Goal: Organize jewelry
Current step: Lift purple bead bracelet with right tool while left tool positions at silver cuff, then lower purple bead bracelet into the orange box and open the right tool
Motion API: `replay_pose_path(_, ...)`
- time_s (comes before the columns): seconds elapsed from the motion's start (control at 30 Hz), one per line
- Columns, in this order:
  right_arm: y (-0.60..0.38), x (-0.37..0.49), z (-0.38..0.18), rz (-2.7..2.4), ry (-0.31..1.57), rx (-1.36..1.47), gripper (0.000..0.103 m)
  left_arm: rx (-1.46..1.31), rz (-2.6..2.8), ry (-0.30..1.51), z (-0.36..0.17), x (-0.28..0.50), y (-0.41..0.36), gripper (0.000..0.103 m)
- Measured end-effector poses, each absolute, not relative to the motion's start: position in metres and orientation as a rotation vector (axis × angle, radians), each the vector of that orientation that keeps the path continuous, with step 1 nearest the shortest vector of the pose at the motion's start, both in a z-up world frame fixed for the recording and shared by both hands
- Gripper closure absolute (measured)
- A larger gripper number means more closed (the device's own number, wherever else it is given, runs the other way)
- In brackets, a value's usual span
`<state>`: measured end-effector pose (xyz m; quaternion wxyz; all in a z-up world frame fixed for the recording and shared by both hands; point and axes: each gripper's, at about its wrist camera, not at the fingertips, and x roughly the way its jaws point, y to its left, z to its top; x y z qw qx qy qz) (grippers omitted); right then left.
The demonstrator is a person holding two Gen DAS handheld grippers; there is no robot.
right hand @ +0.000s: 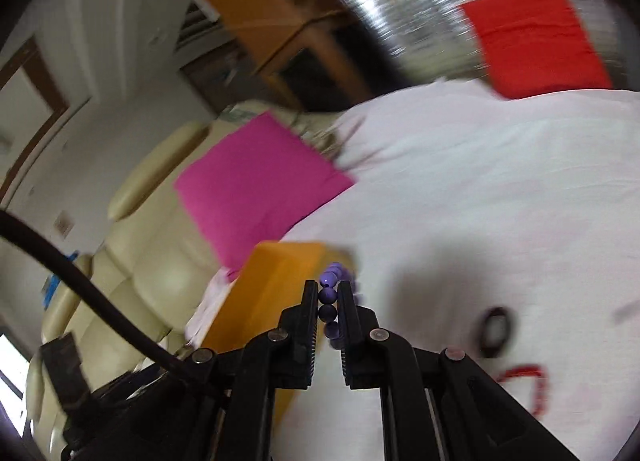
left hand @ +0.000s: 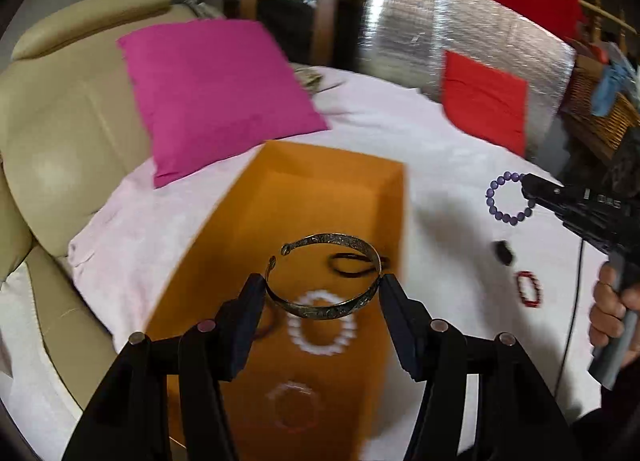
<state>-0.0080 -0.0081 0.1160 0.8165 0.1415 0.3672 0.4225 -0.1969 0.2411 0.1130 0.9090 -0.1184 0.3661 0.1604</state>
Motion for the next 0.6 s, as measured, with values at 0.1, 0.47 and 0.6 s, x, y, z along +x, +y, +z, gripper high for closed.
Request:
replay_pose_path(0.1,0.04,-0.009,0.114,0.971,0.833,0.255,0.092,-0.241,0.35,0.767,0.107,-0.187,0.258,0.043)
replay_pose_path(0.47,0.175,0.01,0.08,1.025,1.041,0.055,0.092,-0.297,0.352,0.884,0.069,-0.139,0.296,0.043)
replay_pose_path(0.6,0.203,0.021,0.056,0.985,1.121,-0.007,0.092,-0.298,0.39,0.938,0.05,-0.126,0.306,0.043)
